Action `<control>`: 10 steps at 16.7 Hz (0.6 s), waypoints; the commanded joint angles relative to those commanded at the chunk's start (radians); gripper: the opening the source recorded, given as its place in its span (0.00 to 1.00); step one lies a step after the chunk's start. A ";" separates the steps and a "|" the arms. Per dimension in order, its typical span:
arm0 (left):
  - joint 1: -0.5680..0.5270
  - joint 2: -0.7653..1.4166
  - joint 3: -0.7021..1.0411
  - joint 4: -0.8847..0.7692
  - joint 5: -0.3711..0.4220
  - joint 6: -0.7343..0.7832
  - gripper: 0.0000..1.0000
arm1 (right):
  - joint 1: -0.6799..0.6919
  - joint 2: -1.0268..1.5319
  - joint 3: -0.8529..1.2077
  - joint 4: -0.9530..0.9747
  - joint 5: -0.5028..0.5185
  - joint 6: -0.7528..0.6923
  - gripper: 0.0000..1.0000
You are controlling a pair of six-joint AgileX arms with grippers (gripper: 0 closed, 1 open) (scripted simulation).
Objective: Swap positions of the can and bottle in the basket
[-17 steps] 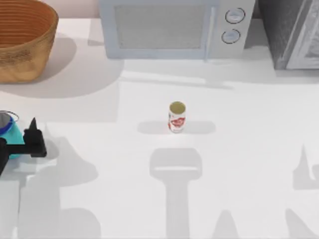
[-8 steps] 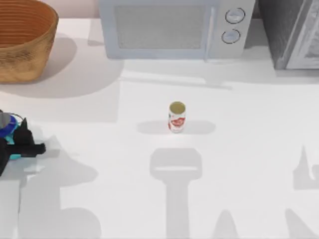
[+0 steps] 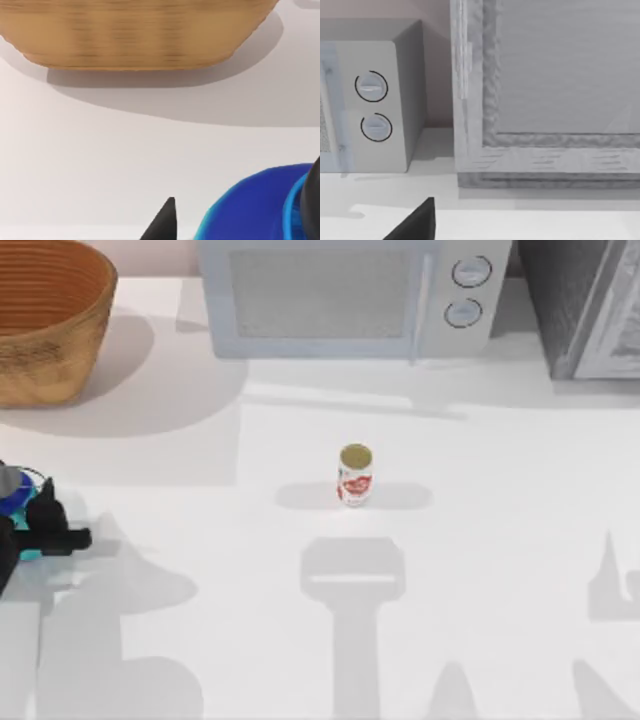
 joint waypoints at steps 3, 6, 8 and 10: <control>0.000 0.000 0.000 0.000 0.000 0.000 0.00 | 0.000 0.000 0.000 0.000 0.000 0.000 1.00; 0.002 -0.002 0.000 -0.001 0.000 0.002 0.00 | 0.000 0.000 0.000 0.000 0.000 0.000 1.00; 0.034 -0.033 0.027 -0.024 0.008 0.018 0.00 | 0.000 0.000 0.000 0.000 0.000 0.000 1.00; 0.097 -0.104 0.086 -0.087 0.024 0.049 0.00 | 0.000 0.000 0.000 0.000 0.000 0.000 1.00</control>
